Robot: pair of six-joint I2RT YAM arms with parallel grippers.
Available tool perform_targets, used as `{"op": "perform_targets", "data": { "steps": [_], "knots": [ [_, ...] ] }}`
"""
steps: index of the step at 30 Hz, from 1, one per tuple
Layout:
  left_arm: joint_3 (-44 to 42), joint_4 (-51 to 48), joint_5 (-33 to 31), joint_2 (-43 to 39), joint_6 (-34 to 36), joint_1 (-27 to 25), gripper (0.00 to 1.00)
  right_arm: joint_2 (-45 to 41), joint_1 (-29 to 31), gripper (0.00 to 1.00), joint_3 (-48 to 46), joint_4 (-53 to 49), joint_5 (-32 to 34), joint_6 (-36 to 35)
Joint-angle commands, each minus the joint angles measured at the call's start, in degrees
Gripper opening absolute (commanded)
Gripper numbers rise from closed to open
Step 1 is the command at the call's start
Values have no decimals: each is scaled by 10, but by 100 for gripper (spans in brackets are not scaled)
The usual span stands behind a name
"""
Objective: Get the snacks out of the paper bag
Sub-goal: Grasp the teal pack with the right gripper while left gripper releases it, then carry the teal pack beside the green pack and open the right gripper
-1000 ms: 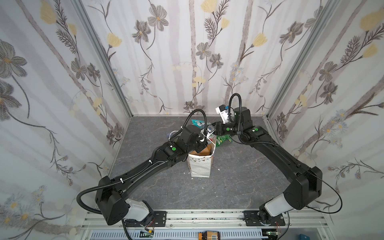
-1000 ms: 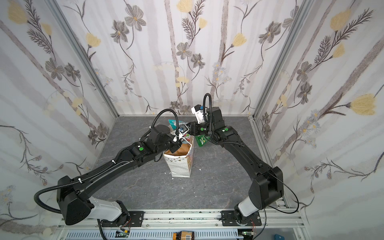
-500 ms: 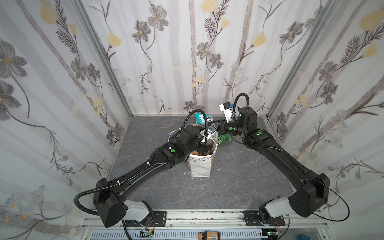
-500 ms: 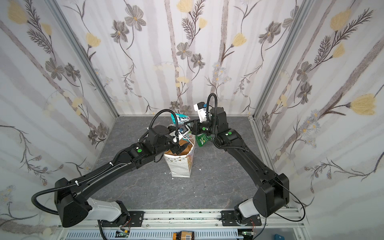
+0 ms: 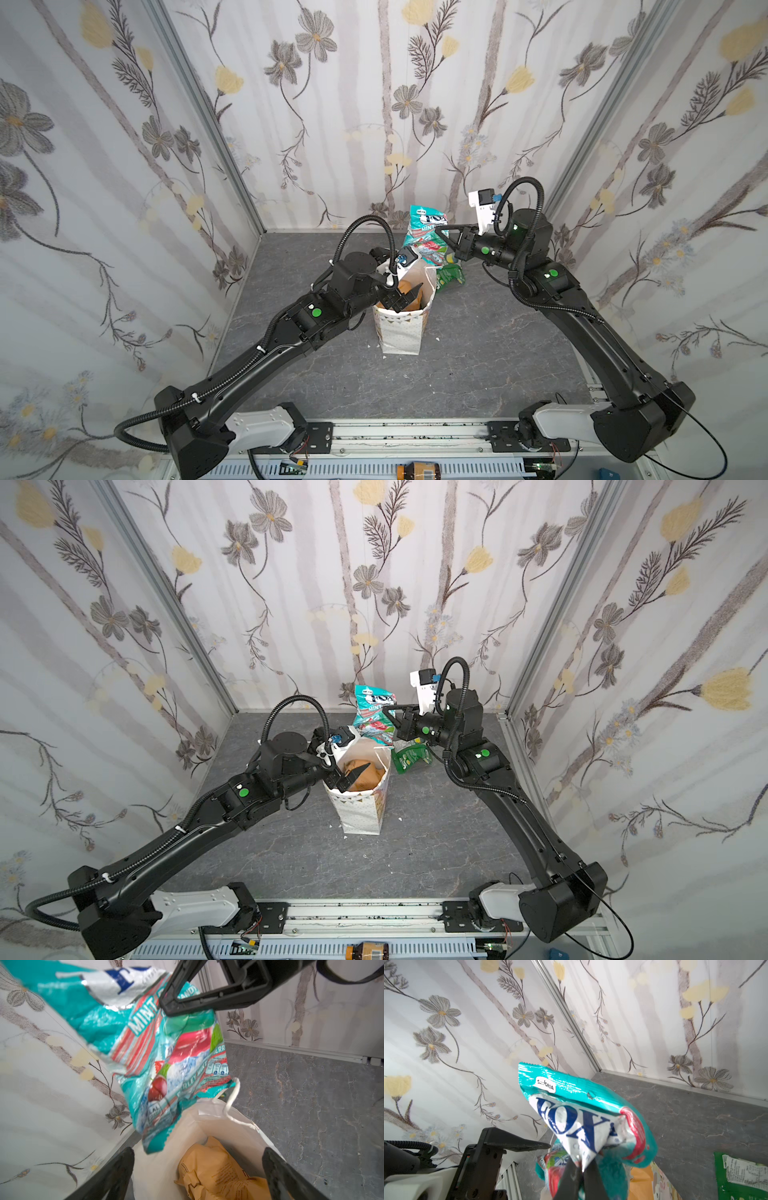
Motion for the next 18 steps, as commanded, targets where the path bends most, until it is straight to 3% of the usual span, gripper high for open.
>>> {"op": "perform_targets", "data": {
  "steps": [1,12,18],
  "knots": [
    [1,-20,29,-22,-42,-1,97,-20,-15,6,3,47,39,6],
    [10,-82,49,-85,-221,-1,97,-79,-120,6,-72,53,50,18],
    [35,-167,13,-99,-310,-1,97,-84,-172,7,-140,66,47,32]
  ]
}}
